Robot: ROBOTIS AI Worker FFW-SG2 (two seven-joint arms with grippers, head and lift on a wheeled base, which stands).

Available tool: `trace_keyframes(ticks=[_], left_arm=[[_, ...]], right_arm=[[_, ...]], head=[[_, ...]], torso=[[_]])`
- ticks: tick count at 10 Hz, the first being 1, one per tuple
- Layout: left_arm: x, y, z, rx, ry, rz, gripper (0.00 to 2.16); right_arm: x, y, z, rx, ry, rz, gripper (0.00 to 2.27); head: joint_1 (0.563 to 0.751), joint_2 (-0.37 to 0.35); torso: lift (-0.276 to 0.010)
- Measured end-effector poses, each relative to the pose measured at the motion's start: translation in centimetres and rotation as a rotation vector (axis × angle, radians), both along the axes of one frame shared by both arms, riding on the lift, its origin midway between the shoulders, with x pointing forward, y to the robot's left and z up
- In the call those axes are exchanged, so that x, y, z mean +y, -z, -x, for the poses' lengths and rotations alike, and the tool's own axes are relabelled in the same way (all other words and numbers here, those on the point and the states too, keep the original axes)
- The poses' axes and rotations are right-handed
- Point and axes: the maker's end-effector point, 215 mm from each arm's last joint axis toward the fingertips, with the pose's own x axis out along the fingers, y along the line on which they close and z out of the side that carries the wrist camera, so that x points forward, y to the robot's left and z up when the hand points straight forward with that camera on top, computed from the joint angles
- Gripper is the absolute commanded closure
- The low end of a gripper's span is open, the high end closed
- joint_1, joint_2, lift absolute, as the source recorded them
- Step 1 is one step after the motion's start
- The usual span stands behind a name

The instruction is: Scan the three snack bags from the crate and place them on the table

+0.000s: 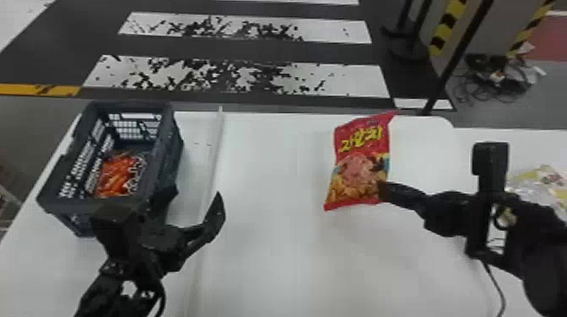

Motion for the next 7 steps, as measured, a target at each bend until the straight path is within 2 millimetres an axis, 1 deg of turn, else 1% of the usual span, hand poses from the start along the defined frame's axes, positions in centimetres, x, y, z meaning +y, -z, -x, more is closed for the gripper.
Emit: trace_keyframes(ticks=[1, 2, 3, 4, 5, 6, 7], left_arm=[[0.0, 0.0, 0.0, 0.0, 0.0, 0.0, 0.07], [0.0, 0.0, 0.0, 0.001, 0.0, 0.0, 0.07], [0.0, 0.1, 0.1, 0.003, 0.0, 0.0, 0.07], [0.2, 0.2, 0.1, 0.004, -0.002, -0.001, 0.07], [0.2, 0.3, 0.2, 0.006, -0.002, 0.001, 0.07], [0.2, 0.3, 0.2, 0.007, -0.002, 0.002, 0.07], [0.2, 0.4, 0.2, 0.009, -0.003, 0.003, 0.07]], right_arm=[[-0.4, -0.4, -0.2, -0.032, -0.01, 0.15, 2.25], [-0.6, 0.0, -0.2, -0.058, -0.03, 0.325, 2.25], [-0.7, 0.9, 0.1, -0.08, -0.054, 0.514, 2.25], [-1.3, 1.7, 0.6, -0.105, -0.068, 0.724, 2.25], [-2.1, 2.4, 1.5, -0.122, -0.08, 0.945, 2.25], [-2.8, 2.8, 2.6, -0.14, -0.096, 1.138, 2.25], [-3.4, 2.5, 3.4, -0.162, -0.097, 1.272, 2.25]], head=[[0.695, -0.069], [0.695, -0.074], [0.695, -0.075], [0.695, -0.077], [0.695, -0.088], [0.695, -0.102], [0.695, -0.111]], torso=[[-0.062], [-0.062], [-0.062], [-0.062], [-0.062], [-0.062], [-0.062]])
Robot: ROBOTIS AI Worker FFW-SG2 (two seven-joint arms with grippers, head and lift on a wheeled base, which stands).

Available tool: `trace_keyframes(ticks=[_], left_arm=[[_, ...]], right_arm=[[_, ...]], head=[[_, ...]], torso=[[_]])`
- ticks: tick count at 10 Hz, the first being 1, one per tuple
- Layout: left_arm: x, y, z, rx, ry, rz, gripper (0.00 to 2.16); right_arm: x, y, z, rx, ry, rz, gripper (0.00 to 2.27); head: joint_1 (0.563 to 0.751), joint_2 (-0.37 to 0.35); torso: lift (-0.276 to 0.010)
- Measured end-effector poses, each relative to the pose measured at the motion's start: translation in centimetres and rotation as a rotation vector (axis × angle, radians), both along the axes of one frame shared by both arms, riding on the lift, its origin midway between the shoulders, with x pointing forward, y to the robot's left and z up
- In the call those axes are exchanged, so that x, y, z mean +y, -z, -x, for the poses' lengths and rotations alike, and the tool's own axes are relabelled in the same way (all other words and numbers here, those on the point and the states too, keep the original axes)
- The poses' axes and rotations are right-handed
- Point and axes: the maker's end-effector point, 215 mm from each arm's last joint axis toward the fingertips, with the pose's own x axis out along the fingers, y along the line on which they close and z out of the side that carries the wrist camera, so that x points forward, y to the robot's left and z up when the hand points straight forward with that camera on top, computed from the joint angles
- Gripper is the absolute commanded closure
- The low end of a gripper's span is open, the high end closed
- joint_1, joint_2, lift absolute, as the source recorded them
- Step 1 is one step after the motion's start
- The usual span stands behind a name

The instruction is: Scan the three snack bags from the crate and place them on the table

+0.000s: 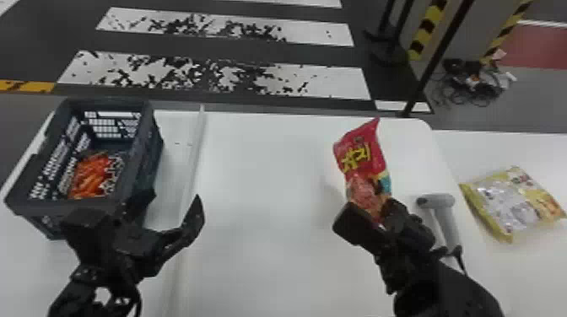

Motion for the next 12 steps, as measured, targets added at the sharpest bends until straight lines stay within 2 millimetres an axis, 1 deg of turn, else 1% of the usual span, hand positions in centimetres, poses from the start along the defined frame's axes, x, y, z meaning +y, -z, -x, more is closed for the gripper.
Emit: trace_keyframes(ticks=[2, 4, 5, 6, 7, 8, 9, 10, 11, 12], left_arm=[[0.1, 0.1, 0.0, 0.002, -0.001, -0.001, 0.07], [0.1, 0.3, 0.1, 0.005, -0.001, 0.0, 0.07], [0.1, 0.3, 0.1, 0.006, -0.002, 0.001, 0.07], [0.1, 0.4, 0.1, 0.008, -0.001, 0.003, 0.07], [0.1, 0.4, 0.1, 0.009, -0.002, 0.003, 0.07], [0.2, 0.5, 0.1, 0.01, -0.001, 0.002, 0.07], [0.2, 0.6, 0.2, 0.012, 0.0, 0.001, 0.07], [0.2, 0.8, 0.2, 0.015, 0.001, 0.0, 0.07], [0.2, 0.9, 0.2, 0.017, 0.002, 0.001, 0.07], [0.2, 0.9, 0.2, 0.017, 0.003, 0.002, 0.07]], right_arm=[[-0.6, -1.2, 1.0, -0.031, 0.014, 0.099, 2.25], [-0.1, -2.8, 2.0, -0.078, 0.009, 0.192, 2.25], [0.6, -2.4, 2.7, -0.062, -0.006, 0.2, 2.25], [1.7, -0.9, 3.5, -0.022, -0.033, 0.175, 2.13], [2.9, 0.8, 4.3, 0.027, -0.057, 0.136, 1.51], [4.3, 2.9, 5.3, 0.096, -0.08, 0.07, 0.23], [5.6, 4.6, 6.2, 0.158, -0.094, -0.002, 0.0], [6.7, 5.8, 6.9, 0.208, -0.095, -0.08, 0.03], [7.7, 6.6, 7.4, 0.259, -0.089, -0.185, 0.06], [9.5, 7.0, 7.9, 0.332, -0.081, -0.353, 0.06]], head=[[0.695, -0.12], [0.695, -0.116], [0.695, -0.107], [0.695, -0.099], [0.695, -0.081], [0.695, -0.057], [0.695, -0.035], [0.695, -0.027], [0.695, -0.01], [0.695, 0.018]], torso=[[-0.062], [-0.062], [-0.062], [-0.062], [-0.062], [-0.062], [-0.062], [-0.062], [-0.062], [-0.062]])
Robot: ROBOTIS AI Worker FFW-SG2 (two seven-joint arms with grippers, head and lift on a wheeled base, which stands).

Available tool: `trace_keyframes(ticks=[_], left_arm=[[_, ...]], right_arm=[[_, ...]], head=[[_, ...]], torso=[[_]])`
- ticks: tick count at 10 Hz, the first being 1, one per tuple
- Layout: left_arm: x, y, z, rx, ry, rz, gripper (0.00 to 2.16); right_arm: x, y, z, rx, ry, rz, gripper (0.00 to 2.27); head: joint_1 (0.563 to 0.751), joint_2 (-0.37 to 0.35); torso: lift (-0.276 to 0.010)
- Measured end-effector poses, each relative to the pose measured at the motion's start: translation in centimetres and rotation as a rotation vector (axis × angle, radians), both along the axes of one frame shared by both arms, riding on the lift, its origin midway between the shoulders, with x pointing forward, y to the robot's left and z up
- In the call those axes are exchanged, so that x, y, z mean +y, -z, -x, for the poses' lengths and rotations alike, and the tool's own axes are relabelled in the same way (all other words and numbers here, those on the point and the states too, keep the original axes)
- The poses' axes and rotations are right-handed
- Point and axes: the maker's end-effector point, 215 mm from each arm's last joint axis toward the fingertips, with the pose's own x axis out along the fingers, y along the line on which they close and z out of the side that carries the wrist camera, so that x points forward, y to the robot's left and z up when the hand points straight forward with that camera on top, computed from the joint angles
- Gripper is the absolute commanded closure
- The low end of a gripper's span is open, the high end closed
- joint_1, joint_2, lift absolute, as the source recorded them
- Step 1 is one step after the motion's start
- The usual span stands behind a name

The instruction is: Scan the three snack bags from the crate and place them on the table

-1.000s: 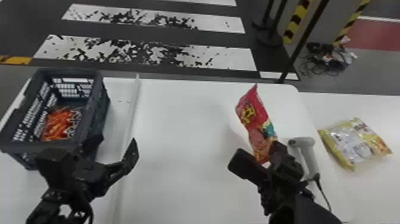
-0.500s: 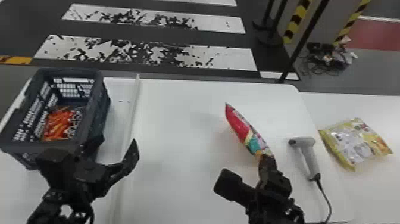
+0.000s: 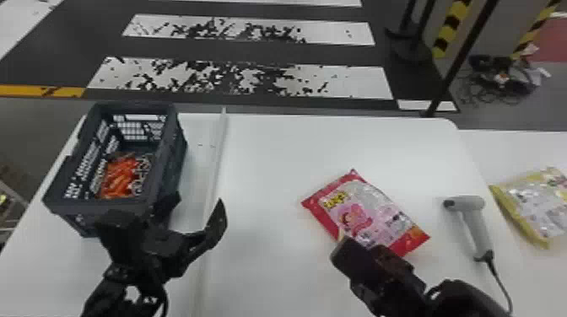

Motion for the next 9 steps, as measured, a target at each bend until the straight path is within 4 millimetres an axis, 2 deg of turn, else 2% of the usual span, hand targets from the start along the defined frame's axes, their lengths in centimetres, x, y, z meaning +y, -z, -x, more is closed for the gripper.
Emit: trace_keyframes(ticks=[1, 3, 4, 5, 7, 9], left_arm=[[0.0, 0.0, 0.0, 0.0, 0.001, 0.0, 0.07], [0.1, 0.0, 0.0, 0.0, 0.002, 0.0, 0.07], [0.1, 0.1, 0.0, 0.001, 0.002, 0.0, 0.07], [0.1, 0.1, 0.0, 0.002, 0.002, 0.001, 0.07], [0.1, 0.2, 0.1, 0.004, 0.001, 0.0, 0.07], [0.1, 0.4, 0.1, 0.007, 0.001, 0.002, 0.07]], right_arm=[[1.7, -0.5, 0.0, 0.071, 0.03, -0.179, 0.06], [3.8, -2.9, -0.9, 0.146, 0.087, -0.462, 0.13], [4.3, -4.5, -1.9, 0.159, 0.118, -0.594, 0.41], [4.2, -5.8, -3.1, 0.15, 0.143, -0.687, 0.83], [2.9, -7.2, -5.1, 0.116, 0.194, -0.79, 2.21], [2.2, -7.4, -6.7, 0.081, 0.198, -0.843, 2.25]], head=[[0.695, 0.049], [0.695, 0.078], [0.695, 0.088], [0.695, 0.088], [0.695, 0.065], [0.695, 0.055]], torso=[[-0.062], [-0.062], [-0.062], [-0.062], [-0.062], [-0.062]])
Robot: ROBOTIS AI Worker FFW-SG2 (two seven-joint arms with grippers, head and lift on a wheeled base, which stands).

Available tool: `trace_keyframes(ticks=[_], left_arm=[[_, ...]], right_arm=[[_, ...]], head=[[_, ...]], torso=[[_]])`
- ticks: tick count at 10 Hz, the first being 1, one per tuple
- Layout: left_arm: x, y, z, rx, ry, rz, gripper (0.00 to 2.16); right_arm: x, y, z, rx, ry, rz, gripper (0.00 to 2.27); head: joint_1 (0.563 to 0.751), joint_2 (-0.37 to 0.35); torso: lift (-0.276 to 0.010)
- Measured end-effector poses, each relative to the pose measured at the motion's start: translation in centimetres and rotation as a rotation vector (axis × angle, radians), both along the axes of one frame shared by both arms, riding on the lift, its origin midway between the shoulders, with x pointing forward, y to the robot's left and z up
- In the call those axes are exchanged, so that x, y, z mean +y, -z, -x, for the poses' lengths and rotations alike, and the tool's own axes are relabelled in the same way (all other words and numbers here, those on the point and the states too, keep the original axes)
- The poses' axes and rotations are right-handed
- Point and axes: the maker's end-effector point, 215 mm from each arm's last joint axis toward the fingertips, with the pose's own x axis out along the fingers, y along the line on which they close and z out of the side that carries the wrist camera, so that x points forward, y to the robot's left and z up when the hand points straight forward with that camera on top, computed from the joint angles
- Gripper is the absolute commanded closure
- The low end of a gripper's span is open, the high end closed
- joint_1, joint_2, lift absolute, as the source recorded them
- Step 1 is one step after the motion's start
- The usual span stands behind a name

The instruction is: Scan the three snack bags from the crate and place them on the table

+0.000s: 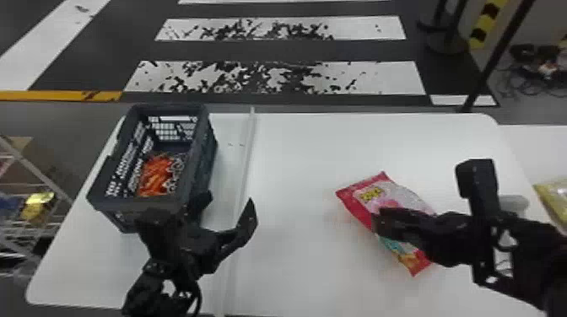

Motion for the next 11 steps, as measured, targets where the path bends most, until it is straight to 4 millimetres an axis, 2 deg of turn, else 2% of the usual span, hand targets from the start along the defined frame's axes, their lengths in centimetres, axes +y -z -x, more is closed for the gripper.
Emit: trace_keyframes(ticks=[3, 7, 9, 11], left_arm=[[0.0, 0.0, 0.0, 0.001, -0.001, 0.002, 0.07], [0.0, 0.1, 0.1, 0.002, -0.002, 0.002, 0.07], [0.1, 0.1, 0.1, 0.003, -0.002, 0.001, 0.07], [0.1, 0.1, 0.0, 0.002, -0.003, 0.001, 0.07]], right_arm=[[0.2, 1.5, -3.1, -0.08, -0.008, -0.041, 2.25], [0.8, 5.5, -4.6, -0.067, -0.061, 0.011, 2.25], [0.0, 7.7, -5.7, -0.06, -0.067, 0.058, 2.25], [-0.7, 9.0, -6.5, -0.06, -0.057, 0.071, 2.25]], head=[[0.695, 0.053], [0.695, 0.061], [0.695, 0.053], [0.695, 0.041]], torso=[[-0.062], [-0.062], [-0.062], [-0.062]])
